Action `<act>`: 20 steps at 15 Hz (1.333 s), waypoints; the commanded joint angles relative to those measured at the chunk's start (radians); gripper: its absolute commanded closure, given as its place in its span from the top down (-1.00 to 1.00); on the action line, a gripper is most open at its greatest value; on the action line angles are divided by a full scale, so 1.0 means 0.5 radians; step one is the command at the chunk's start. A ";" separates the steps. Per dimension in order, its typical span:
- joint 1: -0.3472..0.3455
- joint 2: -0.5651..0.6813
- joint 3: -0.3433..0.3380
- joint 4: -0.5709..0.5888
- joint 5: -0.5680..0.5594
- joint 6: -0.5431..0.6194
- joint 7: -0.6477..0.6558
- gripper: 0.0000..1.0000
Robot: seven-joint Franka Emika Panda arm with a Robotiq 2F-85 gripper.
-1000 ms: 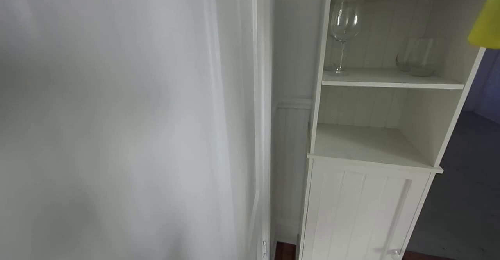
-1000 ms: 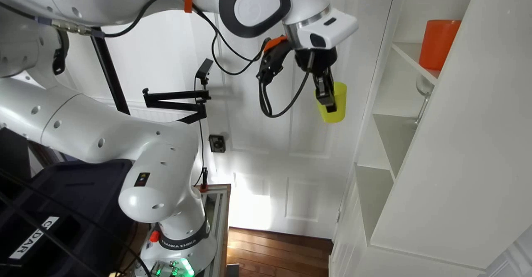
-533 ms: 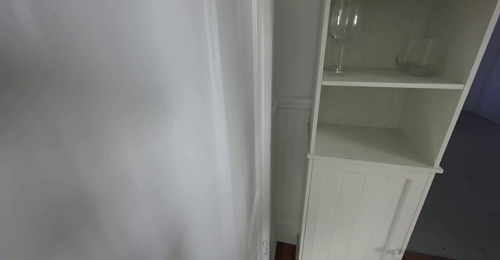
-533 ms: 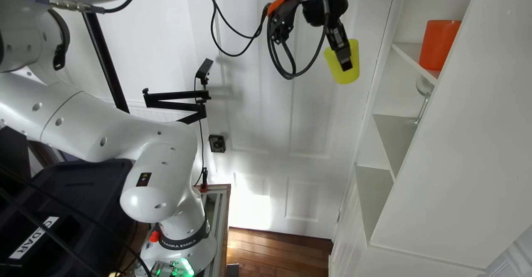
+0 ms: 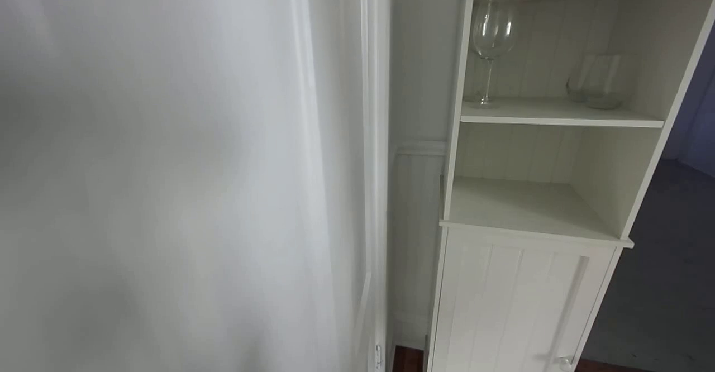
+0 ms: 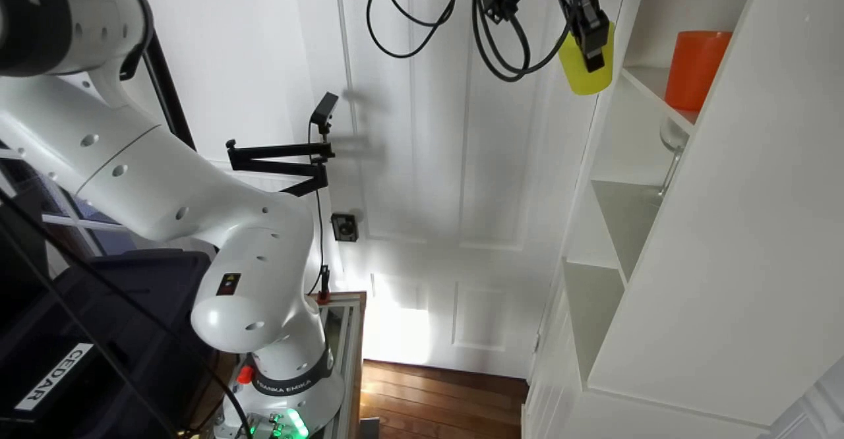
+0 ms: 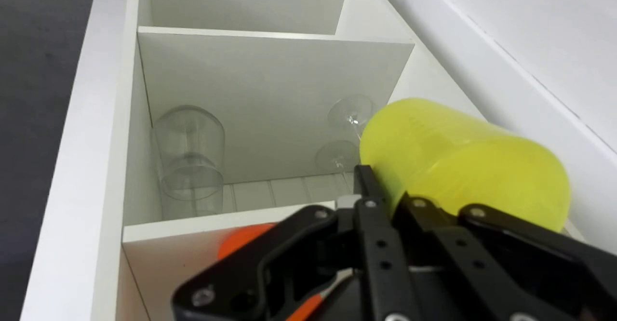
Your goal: Pick up the yellow cup and put it on the top shelf next to the orange cup
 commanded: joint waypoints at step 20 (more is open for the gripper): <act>-0.226 0.338 0.235 0.311 -0.265 0.181 1.350 -0.98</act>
